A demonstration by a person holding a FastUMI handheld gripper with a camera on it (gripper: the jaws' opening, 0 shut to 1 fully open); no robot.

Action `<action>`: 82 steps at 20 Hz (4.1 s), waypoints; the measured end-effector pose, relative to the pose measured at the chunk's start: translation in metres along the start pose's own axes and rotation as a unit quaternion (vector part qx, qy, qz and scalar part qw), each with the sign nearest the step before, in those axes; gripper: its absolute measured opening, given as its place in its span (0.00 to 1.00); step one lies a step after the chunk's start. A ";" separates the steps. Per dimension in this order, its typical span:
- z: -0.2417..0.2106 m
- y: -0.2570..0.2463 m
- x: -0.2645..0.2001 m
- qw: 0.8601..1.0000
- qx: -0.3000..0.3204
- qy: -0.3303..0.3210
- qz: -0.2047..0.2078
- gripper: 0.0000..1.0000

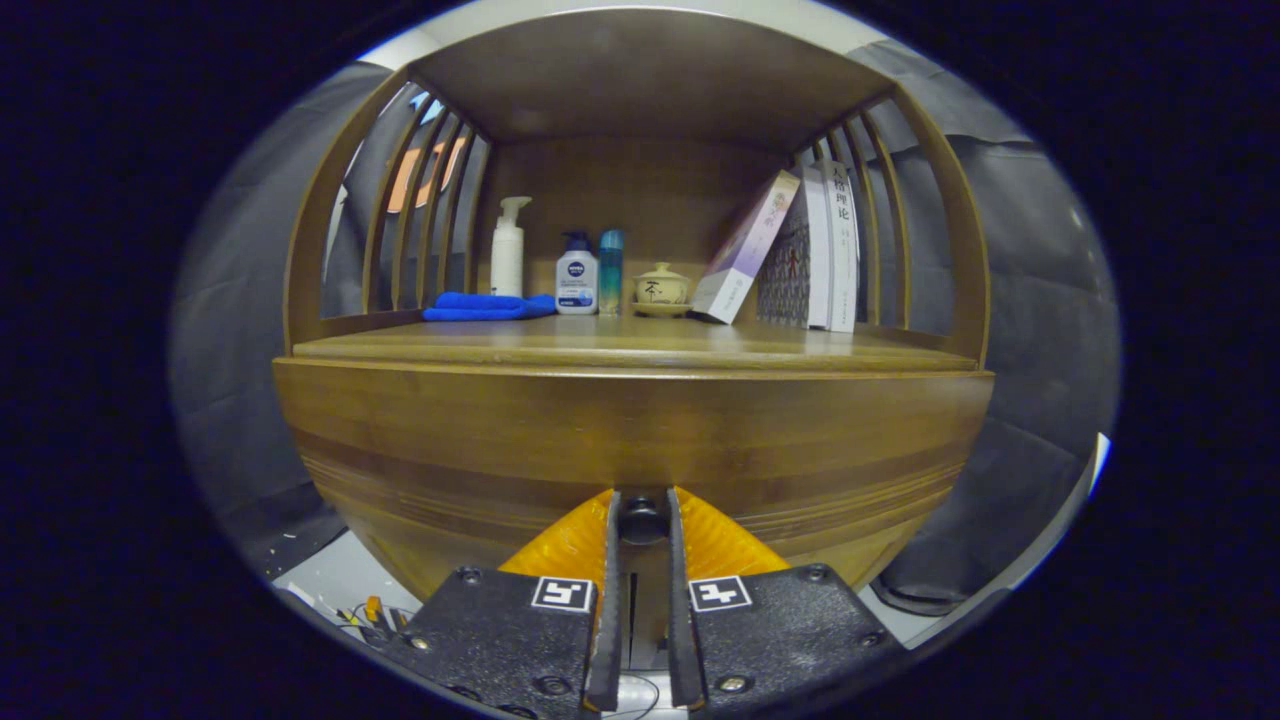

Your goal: Pull open the drawer, take out the items inside it, and place them on the countertop above the cabinet.

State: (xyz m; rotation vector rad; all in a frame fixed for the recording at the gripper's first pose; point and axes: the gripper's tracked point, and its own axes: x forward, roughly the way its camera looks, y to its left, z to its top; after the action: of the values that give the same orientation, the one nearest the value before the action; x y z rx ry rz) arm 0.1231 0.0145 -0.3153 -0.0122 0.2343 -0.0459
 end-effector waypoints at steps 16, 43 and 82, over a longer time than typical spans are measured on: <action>-0.013 -0.005 -0.055 1.000 0.008 0.004 0.007 0.22; -0.042 -0.009 -0.145 0.999 0.019 0.012 0.029 0.22; 0.088 -0.005 -0.047 0.980 -0.045 0.153 0.120 1.00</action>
State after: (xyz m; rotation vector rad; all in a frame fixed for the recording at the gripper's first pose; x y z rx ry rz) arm 0.0976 0.0127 -0.2188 -0.0675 0.5431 0.2056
